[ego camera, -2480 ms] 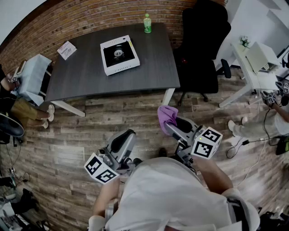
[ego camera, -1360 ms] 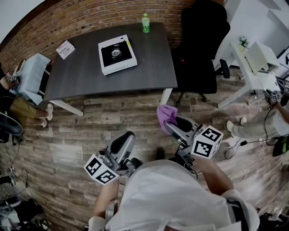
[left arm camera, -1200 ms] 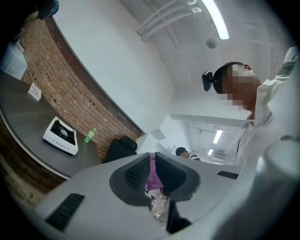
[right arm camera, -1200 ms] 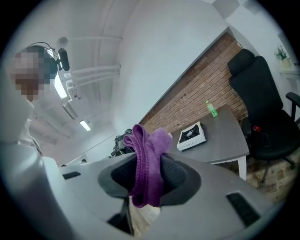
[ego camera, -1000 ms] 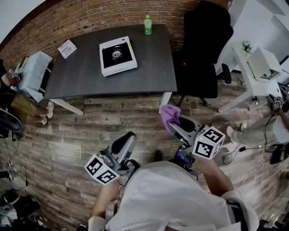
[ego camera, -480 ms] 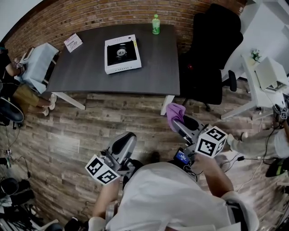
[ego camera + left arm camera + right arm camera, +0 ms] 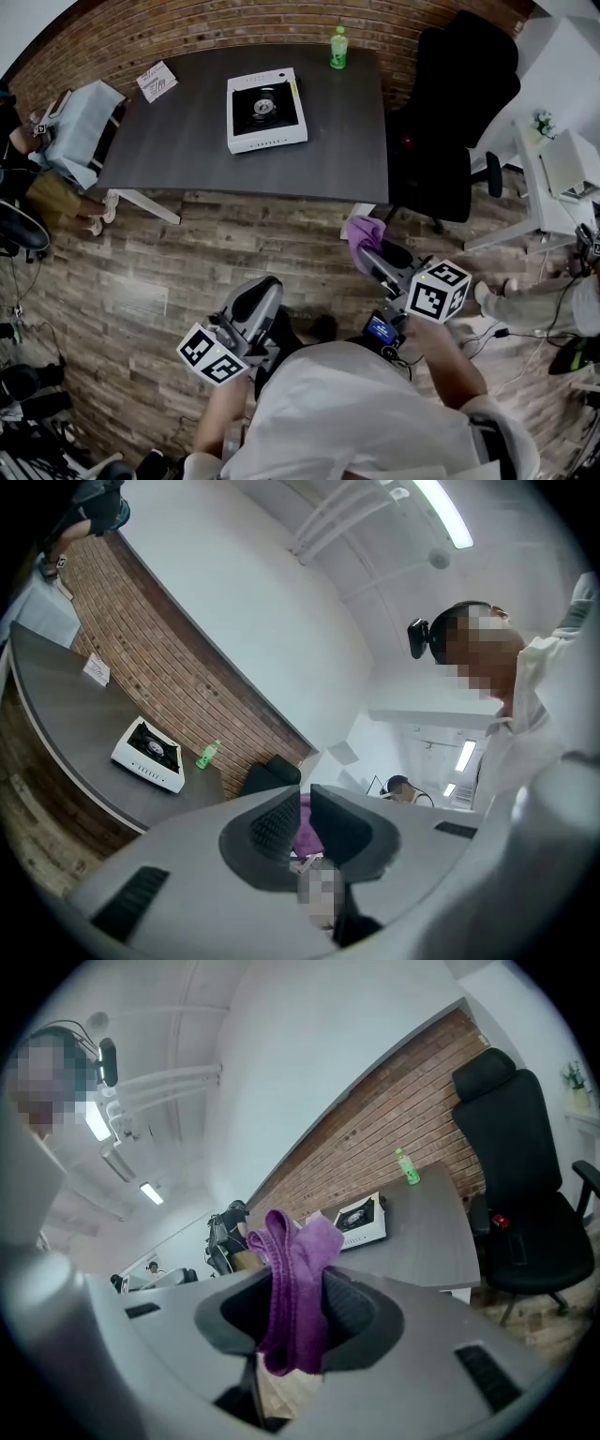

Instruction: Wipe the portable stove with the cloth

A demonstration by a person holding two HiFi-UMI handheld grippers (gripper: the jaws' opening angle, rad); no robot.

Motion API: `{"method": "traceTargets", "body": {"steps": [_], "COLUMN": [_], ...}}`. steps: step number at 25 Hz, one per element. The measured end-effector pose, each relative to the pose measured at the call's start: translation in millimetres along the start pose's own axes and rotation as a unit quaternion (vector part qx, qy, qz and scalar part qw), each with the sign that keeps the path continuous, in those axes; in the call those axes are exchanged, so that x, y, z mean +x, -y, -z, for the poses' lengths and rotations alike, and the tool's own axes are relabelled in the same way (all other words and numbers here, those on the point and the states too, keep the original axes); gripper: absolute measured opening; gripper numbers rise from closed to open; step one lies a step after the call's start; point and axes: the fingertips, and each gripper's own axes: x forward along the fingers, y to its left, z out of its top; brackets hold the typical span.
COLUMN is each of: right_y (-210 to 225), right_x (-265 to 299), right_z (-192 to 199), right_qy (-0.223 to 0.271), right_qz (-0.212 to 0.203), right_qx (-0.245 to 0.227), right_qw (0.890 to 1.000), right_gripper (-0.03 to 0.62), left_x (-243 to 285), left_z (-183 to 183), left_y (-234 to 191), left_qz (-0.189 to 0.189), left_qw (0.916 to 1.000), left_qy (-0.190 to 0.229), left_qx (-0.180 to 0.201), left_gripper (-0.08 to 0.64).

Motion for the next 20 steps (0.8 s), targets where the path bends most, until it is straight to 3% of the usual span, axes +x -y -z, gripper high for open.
{"method": "traceTargets", "body": {"steps": [12,20], "right_y": [-20.5,-31.7], "right_x": [128.2,170.2], "right_z": [-43.5,-65.9], "right_qy": [0.006,0.028], "right_qz": [0.051,0.097], "right_qx": [0.016,-0.006], "right_qw": [0.999,0.995], "right_gripper": [0.147,0.147], "left_x": [-1.0,-11.3], "left_z": [-92.2,-127.8], "left_y": [-118.6,-173.3], "left_qz": [0.043,0.074], "left_qw": [0.9988,0.9963], "left_qy": [-0.022,-0.044], "left_qx": [-0.002,-0.009], "left_gripper": [0.041,0.041]}}
